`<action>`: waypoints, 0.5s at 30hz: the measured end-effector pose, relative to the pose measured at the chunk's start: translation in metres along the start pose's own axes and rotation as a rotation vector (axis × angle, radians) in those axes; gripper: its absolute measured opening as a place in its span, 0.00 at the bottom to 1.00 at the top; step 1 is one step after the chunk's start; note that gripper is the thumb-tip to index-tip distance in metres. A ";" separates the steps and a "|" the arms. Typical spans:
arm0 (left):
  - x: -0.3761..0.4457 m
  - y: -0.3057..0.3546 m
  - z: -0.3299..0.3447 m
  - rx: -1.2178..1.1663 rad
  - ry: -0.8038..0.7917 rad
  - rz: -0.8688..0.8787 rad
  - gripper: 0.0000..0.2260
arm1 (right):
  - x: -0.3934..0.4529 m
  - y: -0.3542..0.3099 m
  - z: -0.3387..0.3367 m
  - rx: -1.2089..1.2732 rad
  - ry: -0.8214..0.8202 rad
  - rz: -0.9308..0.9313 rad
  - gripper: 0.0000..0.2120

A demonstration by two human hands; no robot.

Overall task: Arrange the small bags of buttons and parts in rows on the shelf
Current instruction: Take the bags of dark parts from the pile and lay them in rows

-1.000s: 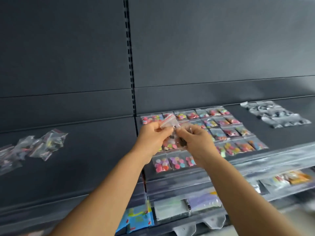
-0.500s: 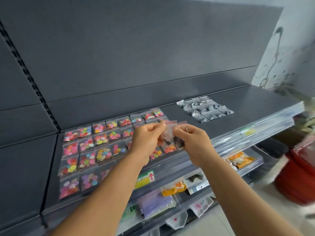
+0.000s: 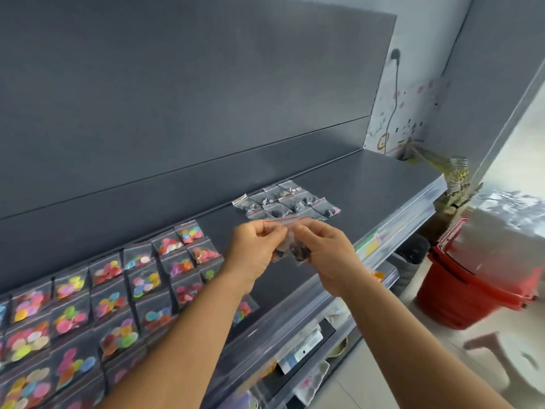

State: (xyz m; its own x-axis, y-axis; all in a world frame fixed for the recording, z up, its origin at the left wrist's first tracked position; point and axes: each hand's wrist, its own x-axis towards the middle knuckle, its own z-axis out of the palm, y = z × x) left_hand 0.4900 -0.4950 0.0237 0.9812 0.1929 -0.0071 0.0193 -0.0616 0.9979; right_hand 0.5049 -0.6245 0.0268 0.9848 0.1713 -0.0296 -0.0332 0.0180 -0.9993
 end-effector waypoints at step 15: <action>0.070 -0.024 0.028 0.082 0.181 -0.084 0.08 | 0.100 0.019 -0.057 -0.150 0.017 0.074 0.05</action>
State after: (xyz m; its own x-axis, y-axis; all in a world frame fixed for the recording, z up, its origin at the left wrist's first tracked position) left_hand 0.5638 -0.5076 -0.0025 0.9252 0.3727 -0.0713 0.1225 -0.1156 0.9857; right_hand 0.6127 -0.6633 0.0039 0.9834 0.1497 -0.1020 -0.0809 -0.1410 -0.9867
